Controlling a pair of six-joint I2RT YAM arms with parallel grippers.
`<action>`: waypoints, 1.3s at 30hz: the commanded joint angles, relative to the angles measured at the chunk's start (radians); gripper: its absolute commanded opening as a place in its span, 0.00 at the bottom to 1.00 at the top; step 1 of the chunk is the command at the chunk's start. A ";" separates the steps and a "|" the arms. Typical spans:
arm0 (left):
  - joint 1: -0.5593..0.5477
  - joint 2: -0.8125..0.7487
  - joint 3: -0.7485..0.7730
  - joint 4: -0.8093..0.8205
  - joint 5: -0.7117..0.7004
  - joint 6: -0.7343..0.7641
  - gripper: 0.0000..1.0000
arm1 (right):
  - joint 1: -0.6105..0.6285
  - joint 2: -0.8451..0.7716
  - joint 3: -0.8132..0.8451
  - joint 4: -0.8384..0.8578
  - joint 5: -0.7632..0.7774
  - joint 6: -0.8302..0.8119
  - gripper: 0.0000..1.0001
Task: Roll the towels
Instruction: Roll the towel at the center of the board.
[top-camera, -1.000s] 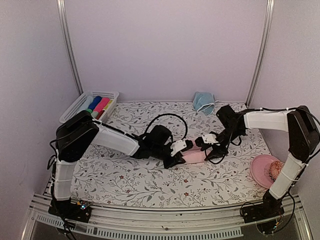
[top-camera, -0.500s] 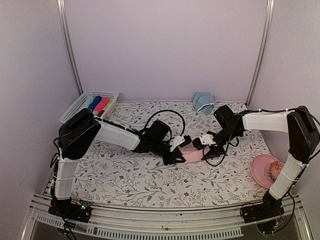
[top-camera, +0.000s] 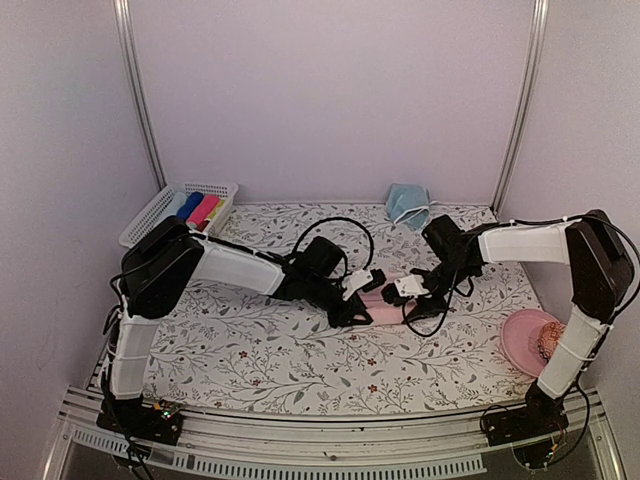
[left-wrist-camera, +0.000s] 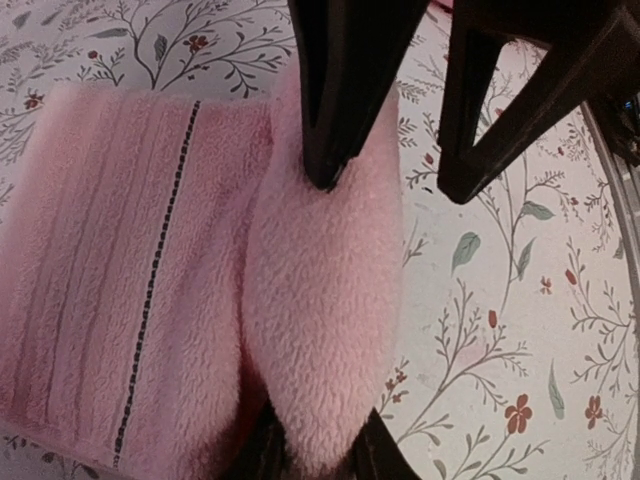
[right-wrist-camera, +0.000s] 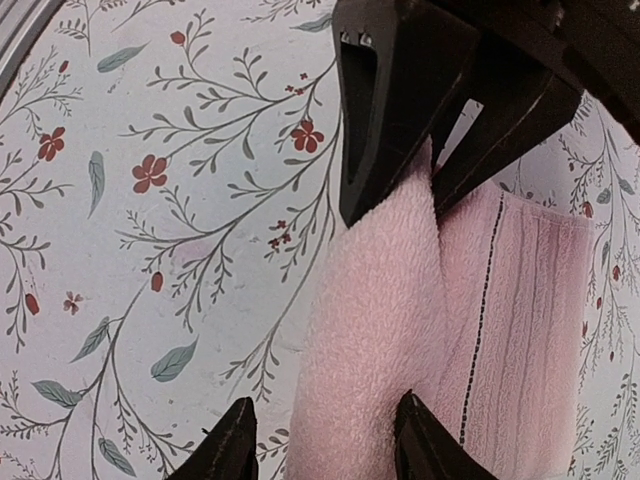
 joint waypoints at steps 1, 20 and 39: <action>0.010 0.066 -0.009 -0.127 -0.030 0.005 0.20 | 0.009 0.034 -0.012 0.013 0.050 0.017 0.45; 0.018 -0.191 -0.226 0.118 -0.218 0.025 0.60 | 0.006 0.149 0.046 -0.024 0.108 0.080 0.22; -0.203 -0.305 -0.475 0.515 -0.534 0.341 0.65 | -0.028 0.335 0.315 -0.449 -0.143 0.046 0.20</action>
